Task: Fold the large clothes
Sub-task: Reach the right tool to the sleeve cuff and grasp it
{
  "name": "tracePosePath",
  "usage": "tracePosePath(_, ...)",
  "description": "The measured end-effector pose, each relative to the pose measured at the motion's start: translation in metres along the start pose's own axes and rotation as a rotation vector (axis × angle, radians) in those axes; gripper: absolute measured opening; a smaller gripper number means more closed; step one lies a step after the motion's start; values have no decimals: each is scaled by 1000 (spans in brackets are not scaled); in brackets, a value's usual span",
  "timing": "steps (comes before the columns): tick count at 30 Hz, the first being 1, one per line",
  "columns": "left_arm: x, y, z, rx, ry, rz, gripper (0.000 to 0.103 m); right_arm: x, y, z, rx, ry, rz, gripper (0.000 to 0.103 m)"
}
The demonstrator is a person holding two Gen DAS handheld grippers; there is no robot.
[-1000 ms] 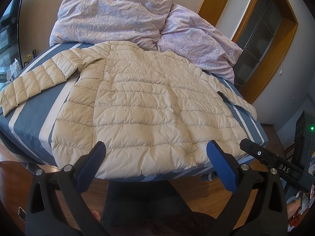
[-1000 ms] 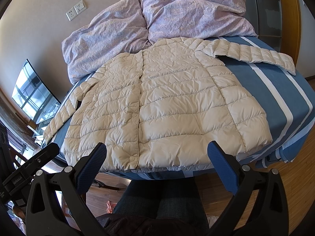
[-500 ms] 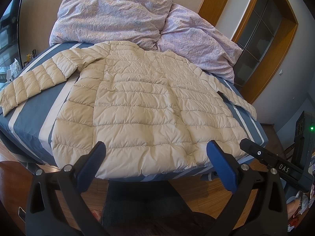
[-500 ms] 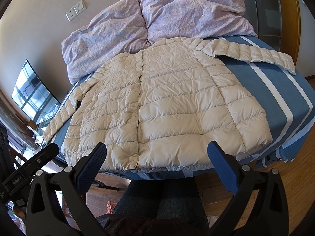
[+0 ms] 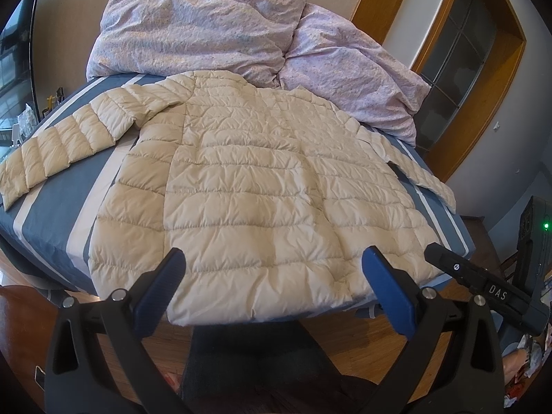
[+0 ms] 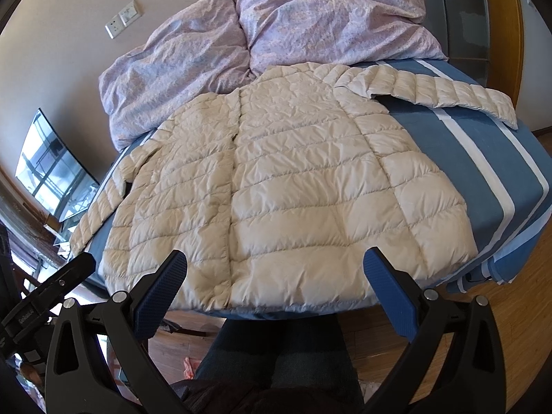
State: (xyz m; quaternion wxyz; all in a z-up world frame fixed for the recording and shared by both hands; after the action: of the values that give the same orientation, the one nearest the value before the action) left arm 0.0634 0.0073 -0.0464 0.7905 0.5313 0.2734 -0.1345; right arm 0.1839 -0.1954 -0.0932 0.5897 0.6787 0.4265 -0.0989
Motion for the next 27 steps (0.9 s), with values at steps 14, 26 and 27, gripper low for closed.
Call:
tracePosePath(14, 90, 49, -37, 44, 125, -53, 101, 51, 61, 68, 74, -166, 13, 102)
tracePosePath(26, 190, 96, -73, 172, 338, -97, 101, 116, 132, 213, 204, -457, -47, 102)
tracePosePath(27, 196, 97, -77, 171, 352, -98, 101, 117, 137, 225, 216, -484, -43, 102)
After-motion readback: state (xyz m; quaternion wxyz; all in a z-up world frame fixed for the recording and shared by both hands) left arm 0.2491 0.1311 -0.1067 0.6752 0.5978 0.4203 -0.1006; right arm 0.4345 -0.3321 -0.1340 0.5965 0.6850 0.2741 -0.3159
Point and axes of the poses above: each gripper's, at about its wrist camera, not at the fingertips, and x roughly the way its jaws point, z to its right, y to its top, the point moved 7 cm from there along x, roughly the way its jaws point, and after that the axes turned 9 degrees about z, right-handed, at the moved point
